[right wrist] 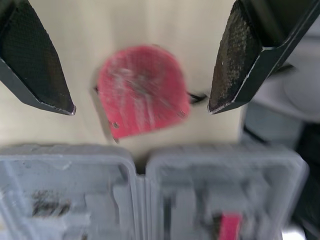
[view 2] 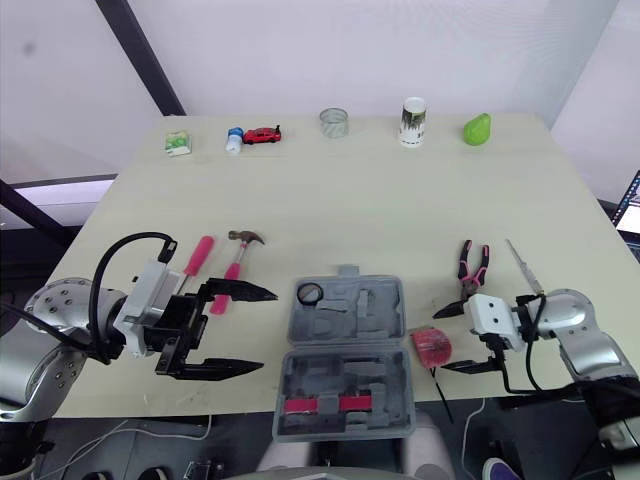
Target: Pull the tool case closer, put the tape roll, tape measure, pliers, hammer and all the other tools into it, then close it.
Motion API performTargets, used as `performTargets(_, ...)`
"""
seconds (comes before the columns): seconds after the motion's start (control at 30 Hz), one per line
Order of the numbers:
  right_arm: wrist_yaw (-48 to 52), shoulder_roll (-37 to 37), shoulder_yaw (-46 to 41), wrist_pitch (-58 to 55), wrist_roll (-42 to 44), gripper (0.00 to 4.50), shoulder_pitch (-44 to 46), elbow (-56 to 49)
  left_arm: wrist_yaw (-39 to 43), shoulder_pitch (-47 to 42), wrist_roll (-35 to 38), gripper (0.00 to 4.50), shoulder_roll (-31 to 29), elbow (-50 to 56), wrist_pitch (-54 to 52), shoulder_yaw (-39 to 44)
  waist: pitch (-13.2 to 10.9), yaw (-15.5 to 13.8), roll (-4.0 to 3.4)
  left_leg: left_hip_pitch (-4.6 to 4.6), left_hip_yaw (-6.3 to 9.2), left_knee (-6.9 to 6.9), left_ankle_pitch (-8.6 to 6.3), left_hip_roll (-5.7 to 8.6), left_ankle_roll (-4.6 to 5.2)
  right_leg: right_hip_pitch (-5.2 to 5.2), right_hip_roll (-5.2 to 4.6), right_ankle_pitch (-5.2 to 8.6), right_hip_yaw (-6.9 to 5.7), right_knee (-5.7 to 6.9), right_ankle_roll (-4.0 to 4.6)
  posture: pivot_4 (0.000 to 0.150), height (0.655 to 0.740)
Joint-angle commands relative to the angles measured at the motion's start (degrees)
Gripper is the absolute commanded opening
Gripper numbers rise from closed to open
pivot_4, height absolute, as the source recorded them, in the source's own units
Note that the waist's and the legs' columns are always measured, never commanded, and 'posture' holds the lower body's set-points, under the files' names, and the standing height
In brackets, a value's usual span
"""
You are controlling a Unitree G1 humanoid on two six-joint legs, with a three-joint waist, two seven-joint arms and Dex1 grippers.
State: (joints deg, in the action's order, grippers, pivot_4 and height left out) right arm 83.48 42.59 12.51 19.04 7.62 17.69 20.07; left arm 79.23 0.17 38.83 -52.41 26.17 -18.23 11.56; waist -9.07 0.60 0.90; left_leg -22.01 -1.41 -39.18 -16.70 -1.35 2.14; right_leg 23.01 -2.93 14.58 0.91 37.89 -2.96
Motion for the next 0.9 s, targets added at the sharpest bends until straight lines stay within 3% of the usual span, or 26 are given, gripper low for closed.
performTargets(0.03, 0.20, -1.07, 2.44, 5.33, -4.00, 4.46, 3.42, 5.66, -0.79, 0.58, 1.10, 4.50, -0.53, 2.10, 0.19, 2.05, -0.02, -0.12, -0.02, -0.01, 0.00, 0.00, 0.00, 0.00, 0.00, 0.00, -0.01, 0.00, -0.01, 0.00, 0.00, 0.150, 0.7400)
performTargets(0.33, 2.14, -1.34, 5.00, 9.05, -5.95, 4.46, 6.81, 10.78, -1.42, 1.92, 1.39, 4.50, -0.89, 2.85, 0.19, 3.29, -0.05, 0.08, -0.08, 0.00, -0.03, -0.01, 0.00, 0.01, -0.01, 0.00, -0.07, -0.01, 0.01, 0.01, 0.00, 0.150, 0.7400)
performTargets(0.9, -0.12, -2.59, 5.62, 6.35, -7.63, 4.46, 7.24, 9.49, -0.29, -0.87, -0.35, 4.50, -0.25, 0.36, 2.01, 0.77, -0.06, 0.24, -0.08, 0.04, -0.04, -0.01, 0.01, 0.02, -0.01, -0.01, -0.06, -0.02, 0.03, 0.05, 0.01, 0.150, 0.7400)
